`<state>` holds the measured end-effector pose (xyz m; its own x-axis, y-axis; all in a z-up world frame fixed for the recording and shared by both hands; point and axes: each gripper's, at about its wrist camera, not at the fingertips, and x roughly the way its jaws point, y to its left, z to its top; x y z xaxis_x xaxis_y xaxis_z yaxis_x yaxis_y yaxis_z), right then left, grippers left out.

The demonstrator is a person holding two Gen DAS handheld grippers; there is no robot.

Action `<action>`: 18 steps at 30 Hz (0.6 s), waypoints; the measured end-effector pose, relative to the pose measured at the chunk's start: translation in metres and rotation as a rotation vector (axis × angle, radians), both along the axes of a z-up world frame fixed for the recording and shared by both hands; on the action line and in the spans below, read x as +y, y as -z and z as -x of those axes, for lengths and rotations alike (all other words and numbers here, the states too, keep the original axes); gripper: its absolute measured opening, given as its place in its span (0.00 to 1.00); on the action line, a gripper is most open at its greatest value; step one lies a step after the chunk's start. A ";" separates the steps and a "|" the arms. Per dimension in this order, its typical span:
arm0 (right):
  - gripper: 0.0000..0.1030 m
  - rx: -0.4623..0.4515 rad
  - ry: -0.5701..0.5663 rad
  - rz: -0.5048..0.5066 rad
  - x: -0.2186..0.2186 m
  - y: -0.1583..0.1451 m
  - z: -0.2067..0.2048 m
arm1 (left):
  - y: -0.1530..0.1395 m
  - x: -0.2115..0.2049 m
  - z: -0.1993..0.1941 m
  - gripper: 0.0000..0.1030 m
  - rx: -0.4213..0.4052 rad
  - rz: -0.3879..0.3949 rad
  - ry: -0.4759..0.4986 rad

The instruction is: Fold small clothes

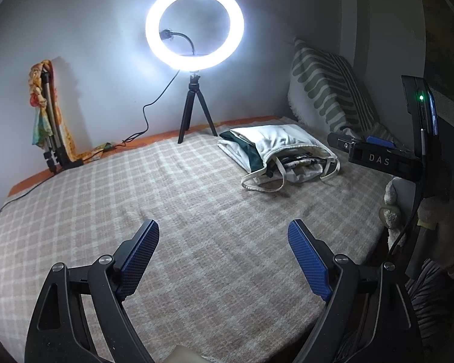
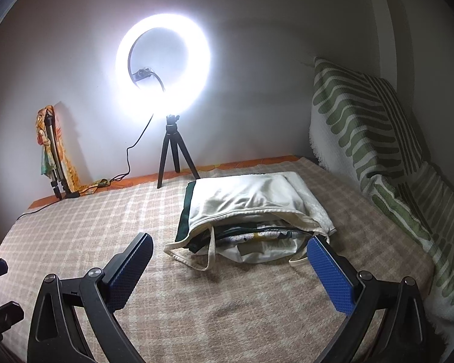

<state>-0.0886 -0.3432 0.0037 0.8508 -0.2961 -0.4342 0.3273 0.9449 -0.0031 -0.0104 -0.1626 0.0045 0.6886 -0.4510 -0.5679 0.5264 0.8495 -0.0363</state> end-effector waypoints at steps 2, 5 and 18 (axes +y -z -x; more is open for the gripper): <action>1.00 0.006 -0.004 -0.004 0.001 0.002 -0.001 | 0.000 0.001 0.000 0.85 0.000 0.002 -0.005; 1.00 0.014 -0.010 -0.005 0.002 0.004 -0.002 | 0.002 0.001 -0.001 0.85 0.010 0.002 -0.005; 1.00 0.008 -0.005 -0.009 0.000 0.004 -0.002 | 0.003 0.001 0.000 0.85 0.006 -0.017 -0.006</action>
<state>-0.0868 -0.3428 -0.0003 0.8488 -0.2880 -0.4433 0.3225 0.9466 0.0027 -0.0105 -0.1613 0.0015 0.6877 -0.4365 -0.5801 0.5208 0.8533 -0.0248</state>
